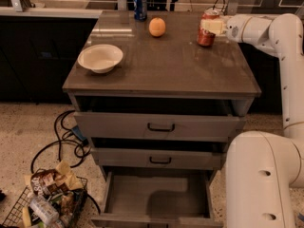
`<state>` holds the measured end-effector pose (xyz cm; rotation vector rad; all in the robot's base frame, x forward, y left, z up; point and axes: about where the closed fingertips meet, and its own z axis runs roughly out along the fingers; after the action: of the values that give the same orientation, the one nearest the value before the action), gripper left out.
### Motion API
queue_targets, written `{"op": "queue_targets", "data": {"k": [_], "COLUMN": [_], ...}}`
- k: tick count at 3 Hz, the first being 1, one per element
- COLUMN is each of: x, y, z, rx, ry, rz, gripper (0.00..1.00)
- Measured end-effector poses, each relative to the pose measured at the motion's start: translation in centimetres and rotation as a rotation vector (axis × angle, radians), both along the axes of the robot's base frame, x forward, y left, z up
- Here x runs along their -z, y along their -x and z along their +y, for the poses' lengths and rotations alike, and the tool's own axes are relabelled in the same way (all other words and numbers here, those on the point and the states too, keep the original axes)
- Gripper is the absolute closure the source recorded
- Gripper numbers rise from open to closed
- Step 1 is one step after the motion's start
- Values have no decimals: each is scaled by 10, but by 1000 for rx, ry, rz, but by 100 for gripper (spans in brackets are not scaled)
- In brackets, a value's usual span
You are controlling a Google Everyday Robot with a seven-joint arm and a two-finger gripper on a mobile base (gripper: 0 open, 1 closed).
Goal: Place coke can into paper bowl
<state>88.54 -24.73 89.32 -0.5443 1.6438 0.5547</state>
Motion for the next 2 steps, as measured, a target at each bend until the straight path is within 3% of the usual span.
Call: {"op": "queue_targets", "data": {"k": [1, 2], "x": [1, 1], "y": [-1, -1], "z": [3, 3], "rx": [-3, -3], "ry": [0, 0], "rz": [2, 2], "gripper": [100, 100]}}
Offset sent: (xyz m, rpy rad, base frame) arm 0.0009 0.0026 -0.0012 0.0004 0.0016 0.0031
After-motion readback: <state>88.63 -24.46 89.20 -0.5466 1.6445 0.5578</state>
